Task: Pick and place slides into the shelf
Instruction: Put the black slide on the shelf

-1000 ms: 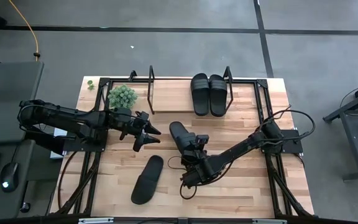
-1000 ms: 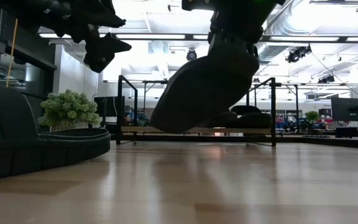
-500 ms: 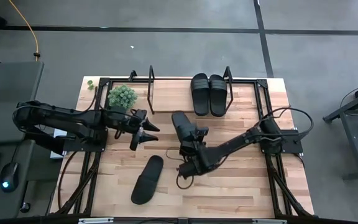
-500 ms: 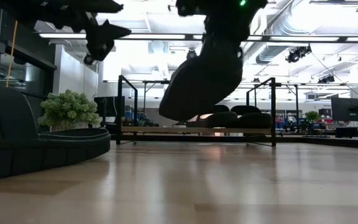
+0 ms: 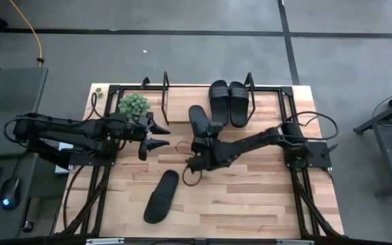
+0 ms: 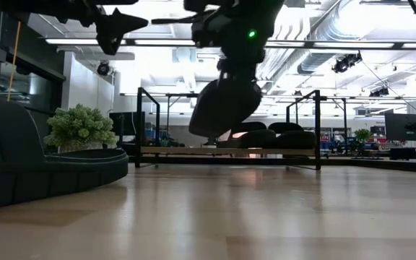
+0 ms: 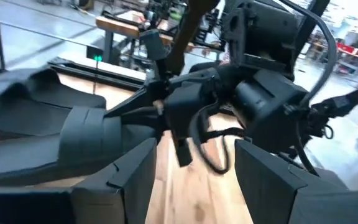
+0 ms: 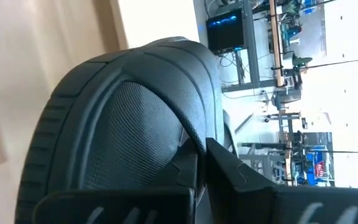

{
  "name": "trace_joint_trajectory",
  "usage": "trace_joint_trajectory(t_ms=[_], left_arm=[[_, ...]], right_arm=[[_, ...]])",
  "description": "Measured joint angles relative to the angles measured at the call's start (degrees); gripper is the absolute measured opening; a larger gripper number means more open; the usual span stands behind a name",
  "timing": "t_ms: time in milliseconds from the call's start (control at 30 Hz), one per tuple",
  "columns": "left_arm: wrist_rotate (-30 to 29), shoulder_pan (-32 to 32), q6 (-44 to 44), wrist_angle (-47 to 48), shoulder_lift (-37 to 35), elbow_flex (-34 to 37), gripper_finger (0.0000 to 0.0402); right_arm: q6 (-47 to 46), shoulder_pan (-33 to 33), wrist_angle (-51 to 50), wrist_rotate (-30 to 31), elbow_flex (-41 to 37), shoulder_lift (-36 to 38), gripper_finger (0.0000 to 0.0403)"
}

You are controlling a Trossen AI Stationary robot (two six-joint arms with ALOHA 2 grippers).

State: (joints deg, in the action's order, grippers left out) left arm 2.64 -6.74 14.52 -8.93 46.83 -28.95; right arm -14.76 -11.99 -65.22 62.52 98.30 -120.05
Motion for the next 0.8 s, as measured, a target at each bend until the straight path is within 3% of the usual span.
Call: trace_joint_trajectory(t_ms=[300,800], left_arm=[[-1.19,0.00,-2.95,0.02,-2.72,0.00,0.0200],[-2.30,0.00,-3.82,3.14,-10.15,0.00,0.0200]], right_arm=[[16.03,7.54,15.33,-2.95,0.00,0.00,0.0000],[33.46,14.16,33.75,-9.08,-0.02,0.00,0.0000]])
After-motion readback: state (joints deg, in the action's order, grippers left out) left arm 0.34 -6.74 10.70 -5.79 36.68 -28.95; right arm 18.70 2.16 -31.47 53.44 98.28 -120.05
